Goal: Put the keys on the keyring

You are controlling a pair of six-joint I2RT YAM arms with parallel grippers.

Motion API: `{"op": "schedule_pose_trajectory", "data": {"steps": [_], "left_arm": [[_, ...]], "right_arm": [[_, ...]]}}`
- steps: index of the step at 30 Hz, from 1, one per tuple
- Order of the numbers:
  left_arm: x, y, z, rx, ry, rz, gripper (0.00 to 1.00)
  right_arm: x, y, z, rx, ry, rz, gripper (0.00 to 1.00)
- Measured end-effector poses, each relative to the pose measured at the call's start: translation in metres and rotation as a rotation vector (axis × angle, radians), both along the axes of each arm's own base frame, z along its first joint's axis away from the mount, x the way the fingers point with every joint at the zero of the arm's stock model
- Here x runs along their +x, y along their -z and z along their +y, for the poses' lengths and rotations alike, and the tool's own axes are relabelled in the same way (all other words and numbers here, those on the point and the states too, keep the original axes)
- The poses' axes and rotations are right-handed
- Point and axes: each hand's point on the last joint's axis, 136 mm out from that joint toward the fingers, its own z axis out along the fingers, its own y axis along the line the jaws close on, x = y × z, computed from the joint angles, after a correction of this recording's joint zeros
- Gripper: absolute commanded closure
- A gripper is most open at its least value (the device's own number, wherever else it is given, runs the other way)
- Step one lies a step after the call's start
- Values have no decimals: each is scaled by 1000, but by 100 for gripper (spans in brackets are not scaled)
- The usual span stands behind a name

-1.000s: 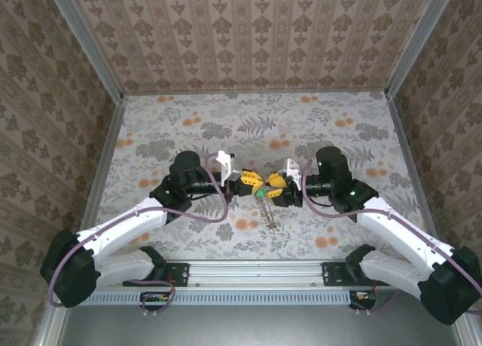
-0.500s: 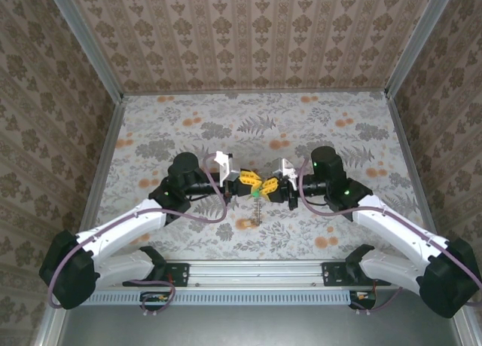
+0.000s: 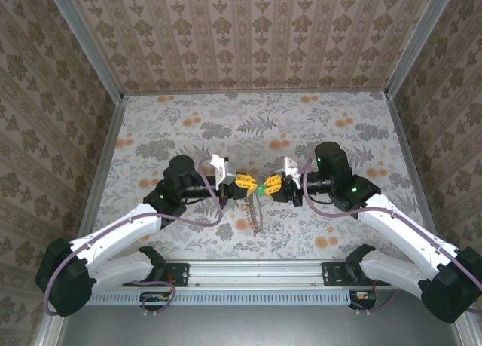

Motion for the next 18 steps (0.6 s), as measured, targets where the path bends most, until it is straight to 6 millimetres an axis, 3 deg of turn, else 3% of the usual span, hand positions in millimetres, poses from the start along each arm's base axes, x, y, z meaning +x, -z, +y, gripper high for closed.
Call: {"op": "schedule_pose_trajectory", "data": {"steps": [6, 11, 18], "left_arm": [[0, 0, 0, 0, 0, 0, 100], [0, 0, 0, -1, 0, -1, 100], [-2, -4, 0, -14, 13, -13, 100]], "right_arm": [[-2, 9, -2, -33, -11, 12, 73], [-7, 0, -6, -40, -18, -28, 68], [-7, -17, -6, -23, -24, -81, 74]]}}
